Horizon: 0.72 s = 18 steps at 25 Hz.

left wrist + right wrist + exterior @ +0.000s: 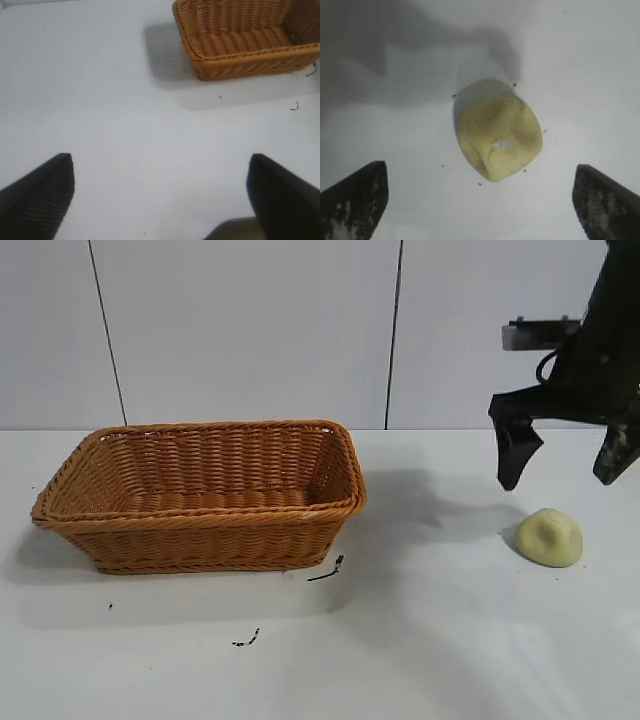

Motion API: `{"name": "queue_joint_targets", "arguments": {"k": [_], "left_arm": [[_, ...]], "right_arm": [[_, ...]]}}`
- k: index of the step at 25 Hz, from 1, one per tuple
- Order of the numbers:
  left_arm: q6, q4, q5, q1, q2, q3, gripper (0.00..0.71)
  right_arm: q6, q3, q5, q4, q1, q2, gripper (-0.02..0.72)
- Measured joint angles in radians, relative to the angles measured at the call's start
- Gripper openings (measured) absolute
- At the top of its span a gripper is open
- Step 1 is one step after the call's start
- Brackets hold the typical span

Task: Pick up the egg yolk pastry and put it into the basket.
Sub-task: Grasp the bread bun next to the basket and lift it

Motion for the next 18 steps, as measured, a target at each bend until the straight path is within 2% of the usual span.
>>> {"name": "queue_joint_targets", "arguments": {"k": [4, 10, 12, 14, 18], "left_arm": [[0.0, 0.0, 0.0, 0.0, 0.0, 0.0, 0.696], [0.0, 0.0, 0.0, 0.0, 0.0, 0.0, 0.696], [0.0, 0.0, 0.0, 0.0, 0.0, 0.0, 0.696], [0.0, 0.0, 0.0, 0.0, 0.0, 0.0, 0.696], [0.0, 0.0, 0.0, 0.0, 0.0, 0.0, 0.696]], "right_arm": [[0.0, 0.0, -0.053, 0.0, -0.001, 0.079, 0.693], [0.0, 0.0, -0.09, 0.0, -0.002, 0.134, 0.693], [0.0, 0.0, -0.096, 0.0, -0.002, 0.134, 0.664], [0.0, 0.0, -0.095, 0.0, -0.002, 0.134, 0.559], [0.002, 0.0, -0.09, -0.008, -0.002, 0.134, 0.234]]}}
